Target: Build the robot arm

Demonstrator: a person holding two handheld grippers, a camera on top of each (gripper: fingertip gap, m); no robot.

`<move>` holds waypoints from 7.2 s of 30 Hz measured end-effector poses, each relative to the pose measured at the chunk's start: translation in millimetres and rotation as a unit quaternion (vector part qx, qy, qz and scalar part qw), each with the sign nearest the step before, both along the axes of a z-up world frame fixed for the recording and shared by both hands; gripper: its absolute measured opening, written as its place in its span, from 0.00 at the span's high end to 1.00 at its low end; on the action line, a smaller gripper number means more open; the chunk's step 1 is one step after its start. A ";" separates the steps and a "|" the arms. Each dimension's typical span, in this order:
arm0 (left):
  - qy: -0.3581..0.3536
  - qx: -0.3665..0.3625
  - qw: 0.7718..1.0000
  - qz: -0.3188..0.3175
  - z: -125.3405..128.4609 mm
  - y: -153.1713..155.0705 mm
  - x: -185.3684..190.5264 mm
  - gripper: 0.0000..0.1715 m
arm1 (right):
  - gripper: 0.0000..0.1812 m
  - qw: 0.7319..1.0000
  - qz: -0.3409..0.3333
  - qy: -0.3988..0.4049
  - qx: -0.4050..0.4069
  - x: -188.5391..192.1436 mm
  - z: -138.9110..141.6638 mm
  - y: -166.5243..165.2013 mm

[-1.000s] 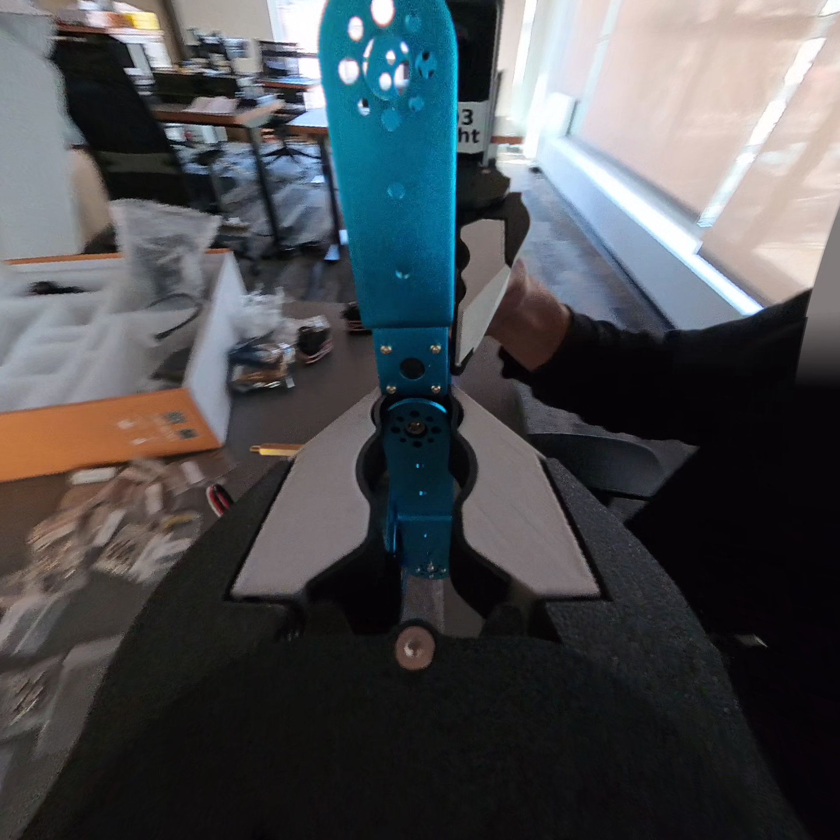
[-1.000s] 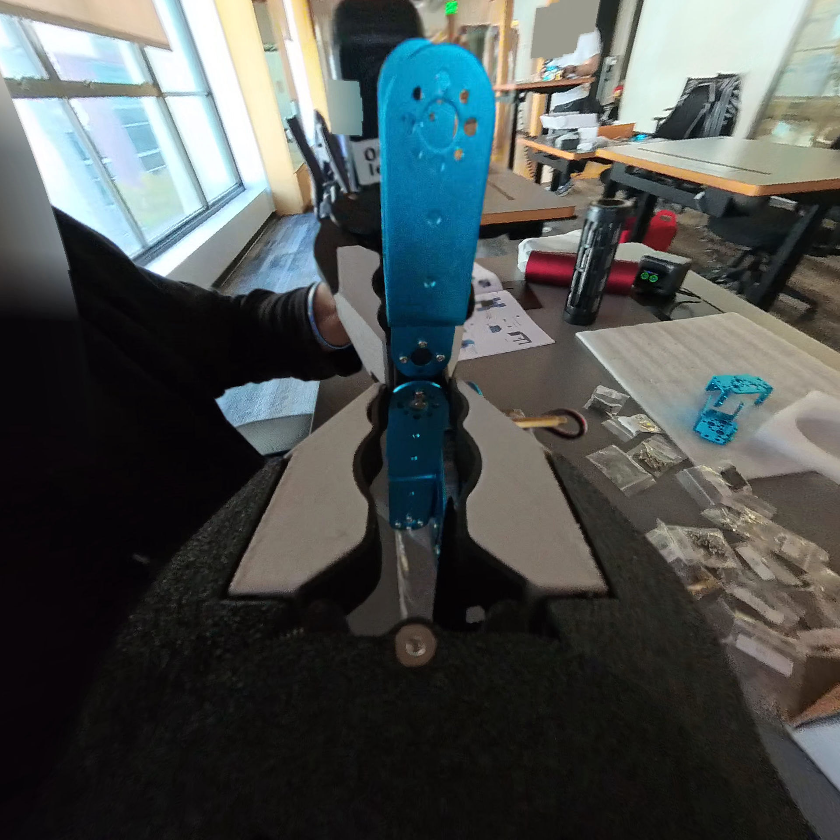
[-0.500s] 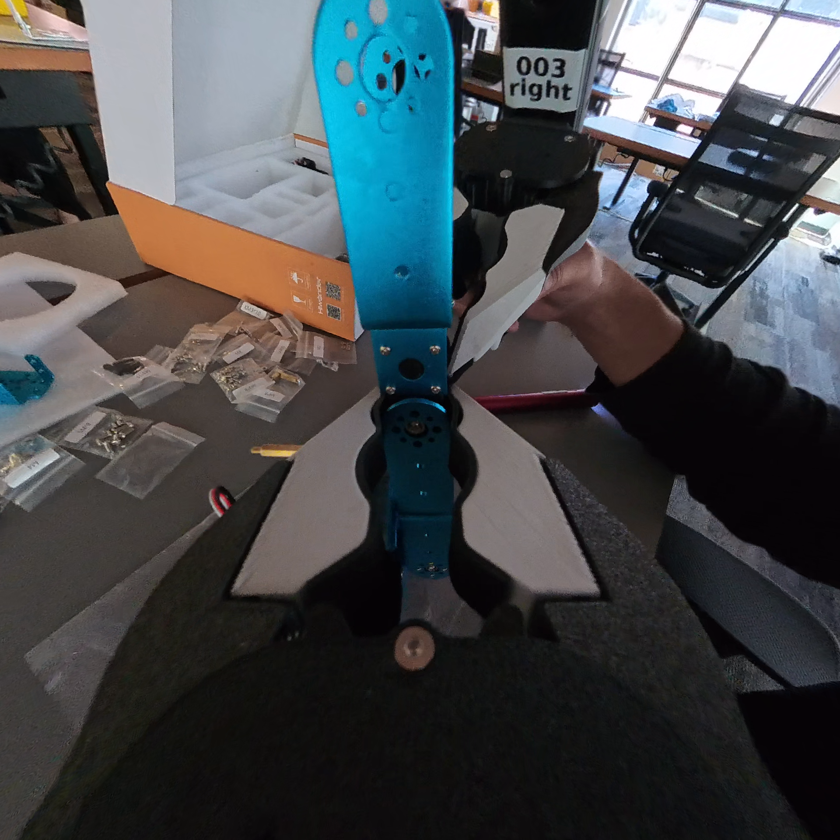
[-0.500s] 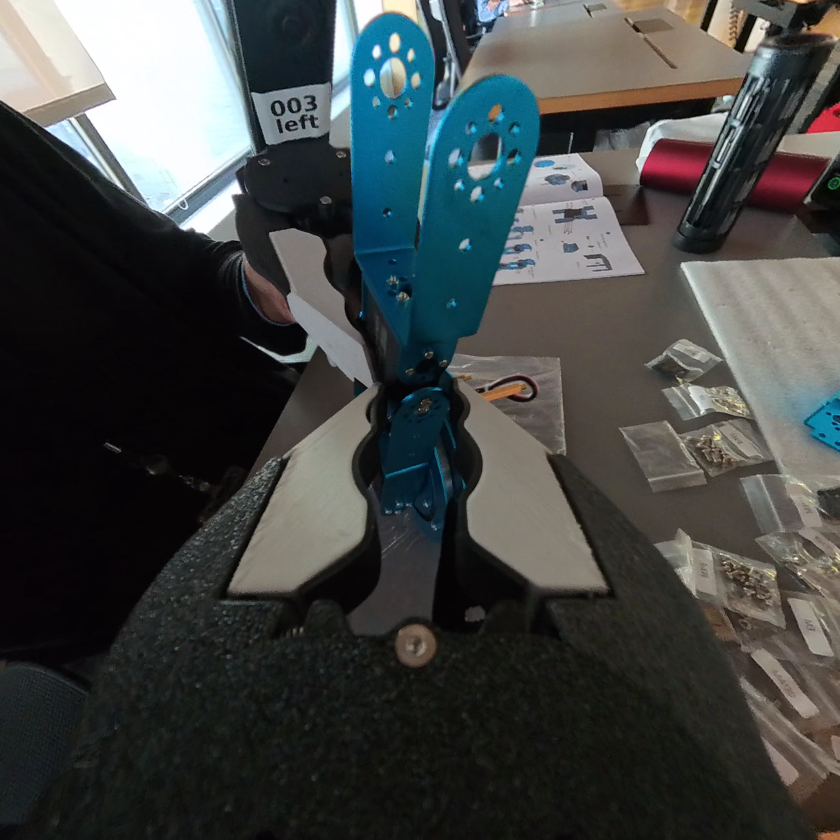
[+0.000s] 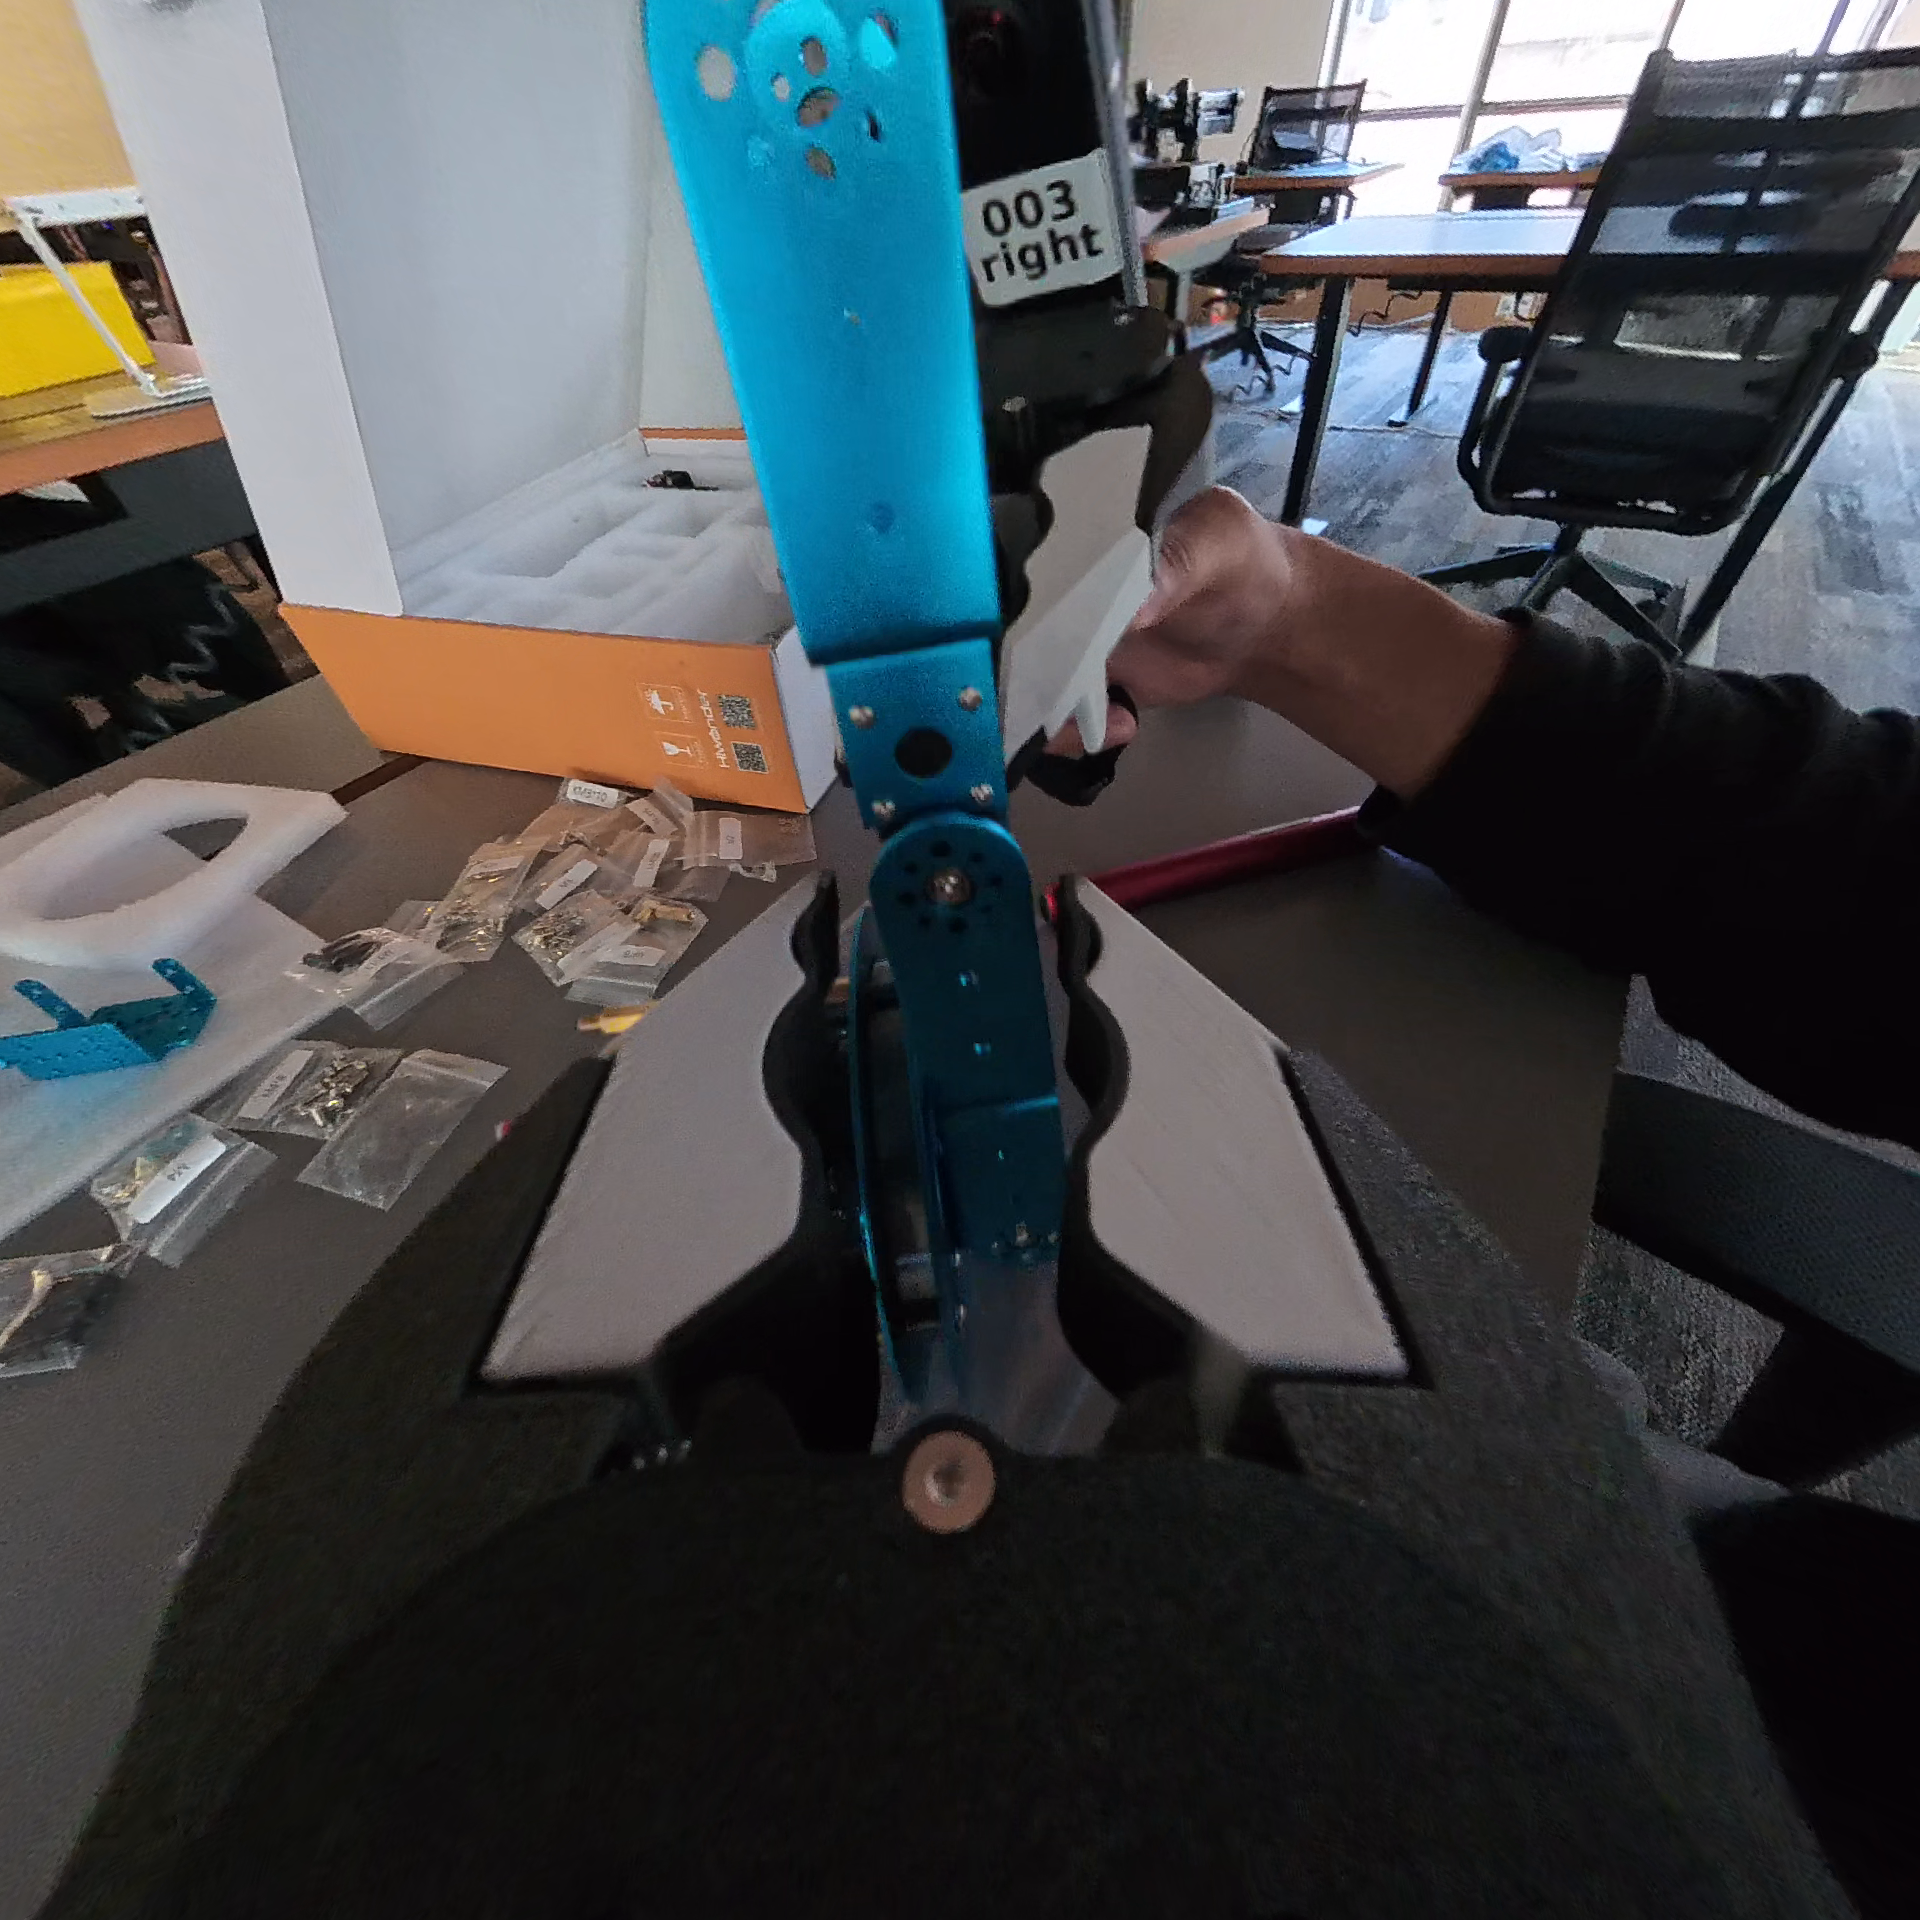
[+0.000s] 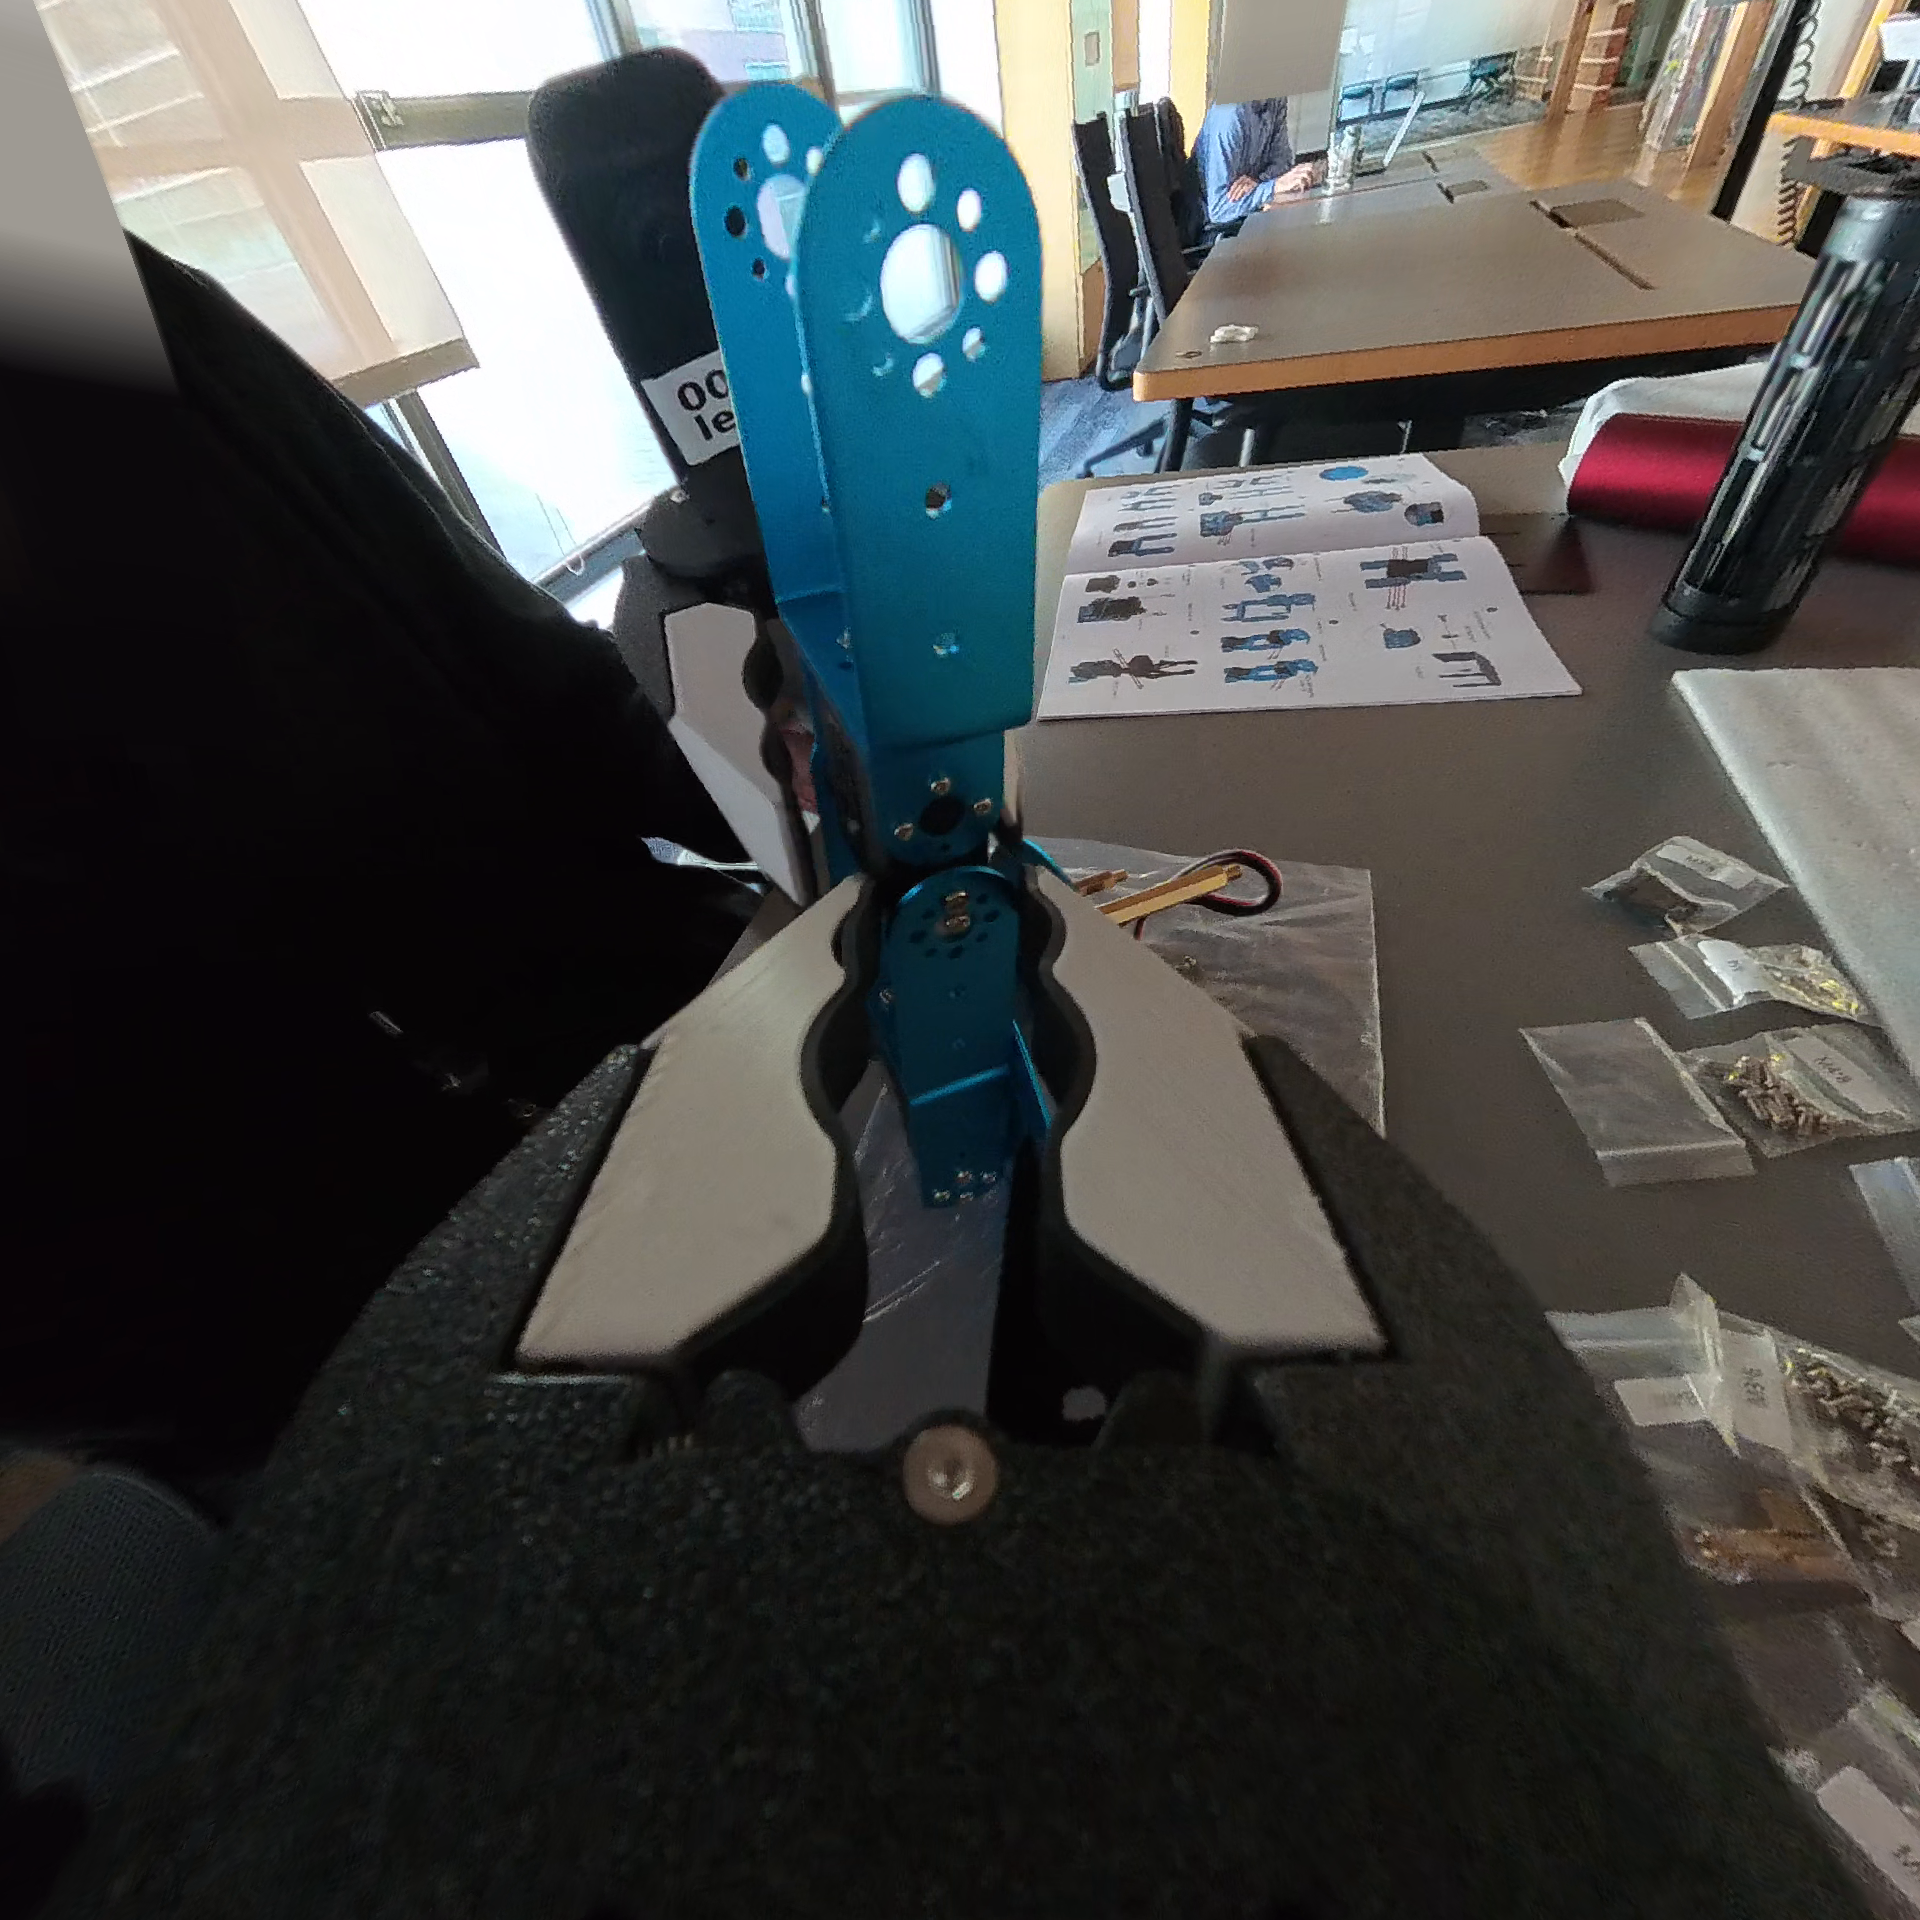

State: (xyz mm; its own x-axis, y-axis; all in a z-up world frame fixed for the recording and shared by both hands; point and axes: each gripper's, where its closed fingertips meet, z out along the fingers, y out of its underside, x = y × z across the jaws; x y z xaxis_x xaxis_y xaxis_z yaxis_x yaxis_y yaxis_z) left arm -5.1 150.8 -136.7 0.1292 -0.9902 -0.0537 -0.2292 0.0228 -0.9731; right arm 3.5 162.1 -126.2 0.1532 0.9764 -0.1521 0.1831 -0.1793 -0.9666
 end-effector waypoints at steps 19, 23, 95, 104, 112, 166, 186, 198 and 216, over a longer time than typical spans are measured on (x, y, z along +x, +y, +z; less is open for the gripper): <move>-0.063 -0.026 0.998 -0.014 -10.2 -3.3 -34.8 0.75 | 0.86 0.994 0.049 0.073 -0.060 7.3 -2.1 -5.9; -0.068 -0.039 0.997 -0.014 -17.8 -6.6 -39.4 0.76 | 0.86 0.994 0.048 0.073 -0.058 6.2 -1.3 -6.8; -0.129 -0.064 0.989 -0.026 -5.5 -7.5 -9.7 0.85 | 0.85 0.994 0.082 0.059 0.030 -37.0 59.8 -16.6; -0.130 -0.073 0.988 -0.040 -5.7 -9.1 -9.8 0.85 | 0.84 0.992 0.114 0.054 0.015 -38.9 58.8 -21.1; -0.147 -0.104 0.983 -0.037 -2.0 -7.7 -10.1 0.79 | 0.85 0.991 0.114 0.068 0.018 -41.7 61.0 -17.9; 0.027 -0.053 0.997 -0.046 -39.3 8.0 -44.2 0.89 | 0.84 0.993 0.098 0.054 -0.026 -34.5 5.6 -22.4; 0.024 0.068 0.925 -0.373 73.1 -17.6 -18.4 0.60 | 0.87 0.977 0.179 0.095 -0.073 -37.7 10.3 -28.8; 0.007 0.094 0.897 -0.431 73.9 -27.4 -5.5 0.98 | 0.59 0.993 -0.013 0.094 -0.067 -18.7 18.5 -0.9; 0.013 0.119 0.892 -0.436 51.5 -20.1 0.3 0.85 | 0.63 0.950 -0.304 0.070 0.022 -19.3 -18.0 12.1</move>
